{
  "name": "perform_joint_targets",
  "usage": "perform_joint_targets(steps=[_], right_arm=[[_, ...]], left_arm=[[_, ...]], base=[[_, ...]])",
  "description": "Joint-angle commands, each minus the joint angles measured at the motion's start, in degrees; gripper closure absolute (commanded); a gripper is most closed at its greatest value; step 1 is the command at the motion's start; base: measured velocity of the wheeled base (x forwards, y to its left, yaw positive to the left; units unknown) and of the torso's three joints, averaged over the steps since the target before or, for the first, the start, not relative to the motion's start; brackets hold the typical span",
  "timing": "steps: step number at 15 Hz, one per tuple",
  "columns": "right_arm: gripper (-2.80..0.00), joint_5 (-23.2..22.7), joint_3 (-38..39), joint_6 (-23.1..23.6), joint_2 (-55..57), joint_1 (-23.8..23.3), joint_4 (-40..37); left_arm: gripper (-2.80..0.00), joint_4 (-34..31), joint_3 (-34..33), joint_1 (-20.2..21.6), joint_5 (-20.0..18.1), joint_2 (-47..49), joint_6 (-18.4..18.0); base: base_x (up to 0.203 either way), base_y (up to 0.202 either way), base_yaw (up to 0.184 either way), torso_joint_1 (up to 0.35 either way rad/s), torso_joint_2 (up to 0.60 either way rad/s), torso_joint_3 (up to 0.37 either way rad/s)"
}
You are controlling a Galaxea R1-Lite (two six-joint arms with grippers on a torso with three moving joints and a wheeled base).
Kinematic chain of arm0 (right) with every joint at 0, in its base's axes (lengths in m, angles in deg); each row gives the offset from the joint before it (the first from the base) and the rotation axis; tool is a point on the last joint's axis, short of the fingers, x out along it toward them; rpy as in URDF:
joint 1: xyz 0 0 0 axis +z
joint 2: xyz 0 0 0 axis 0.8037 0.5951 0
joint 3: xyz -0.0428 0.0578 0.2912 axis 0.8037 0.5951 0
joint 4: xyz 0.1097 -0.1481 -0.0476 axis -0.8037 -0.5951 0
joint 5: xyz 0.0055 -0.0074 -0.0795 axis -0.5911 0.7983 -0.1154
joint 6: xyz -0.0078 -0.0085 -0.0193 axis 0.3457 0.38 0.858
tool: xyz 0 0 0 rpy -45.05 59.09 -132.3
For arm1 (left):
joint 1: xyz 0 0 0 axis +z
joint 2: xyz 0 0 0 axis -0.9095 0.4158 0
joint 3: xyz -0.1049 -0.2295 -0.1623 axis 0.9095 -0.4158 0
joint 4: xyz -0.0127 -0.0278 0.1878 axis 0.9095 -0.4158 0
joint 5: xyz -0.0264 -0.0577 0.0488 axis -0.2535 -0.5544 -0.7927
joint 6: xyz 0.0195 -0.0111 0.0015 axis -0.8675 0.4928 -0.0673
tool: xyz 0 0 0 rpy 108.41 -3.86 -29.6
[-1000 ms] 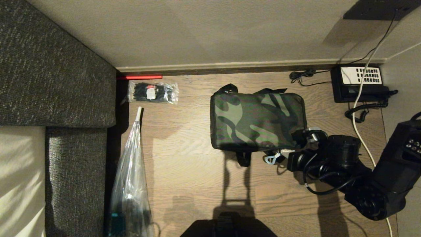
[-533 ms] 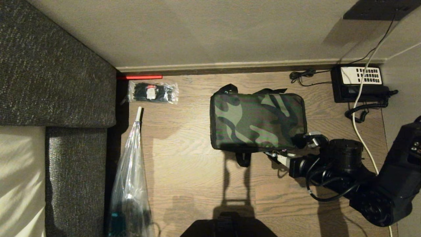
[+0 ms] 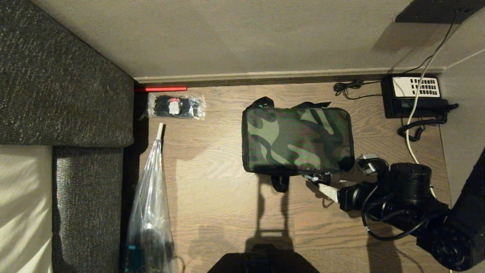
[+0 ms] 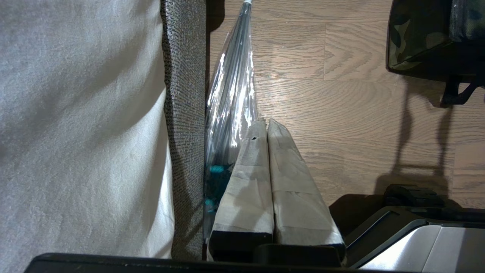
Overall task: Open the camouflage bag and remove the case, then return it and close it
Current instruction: Open the top of the storage box
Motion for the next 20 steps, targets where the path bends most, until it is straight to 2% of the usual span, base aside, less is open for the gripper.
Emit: perform_joint_targets(steps=[1,4,8,9,12,15,18,20], right_arm=[[-2.8,-1.5,-1.2,-4.0,0.3,0.3,0.8],[-2.8,-2.5,-1.9,-6.6,0.0,0.5,0.3],[-2.8,-10.6,-1.9,-13.6,-4.1,0.7,-2.1],[-2.8,-11.0,-1.7,-14.4,-4.5,0.8,-2.5],[-2.8,-11.0,-2.1,-15.3,-3.9,1.5,-2.4],[-2.8,-10.5,-3.4,-15.2,-0.8,1.5,0.9],[-2.8,-6.6,-5.4,-14.9,2.6,1.5,3.4],[-2.8,-5.0,-5.5,-12.9,4.3,1.5,3.3]], left_arm=[[0.0,0.0,0.0,0.0,0.0,-0.1,0.0],[0.0,0.0,0.0,0.0,0.0,-0.1,0.0],[0.0,0.0,0.0,-0.1,0.0,-0.1,0.0],[0.0,0.0,0.0,0.0,0.0,-0.1,0.0],[0.0,0.0,0.0,0.0,0.0,-0.1,0.0],[0.0,0.0,0.0,-0.1,0.0,-0.1,0.0],[0.0,0.0,0.0,0.0,0.0,-0.1,0.0],[0.0,0.0,0.0,0.0,0.0,-0.1,0.0]], base=[[0.0,0.0,0.0,0.0,0.0,0.0],[0.0,0.0,0.0,0.0,0.0,0.0],[0.0,0.0,0.0,0.0,0.0,0.0],[0.0,0.0,0.0,0.0,0.0,0.0],[0.0,0.0,0.0,0.0,0.0,0.0],[0.0,0.0,0.0,0.0,0.0,0.0],[0.0,0.0,0.0,0.0,0.0,0.0],[0.0,0.0,0.0,0.0,0.0,0.0]])
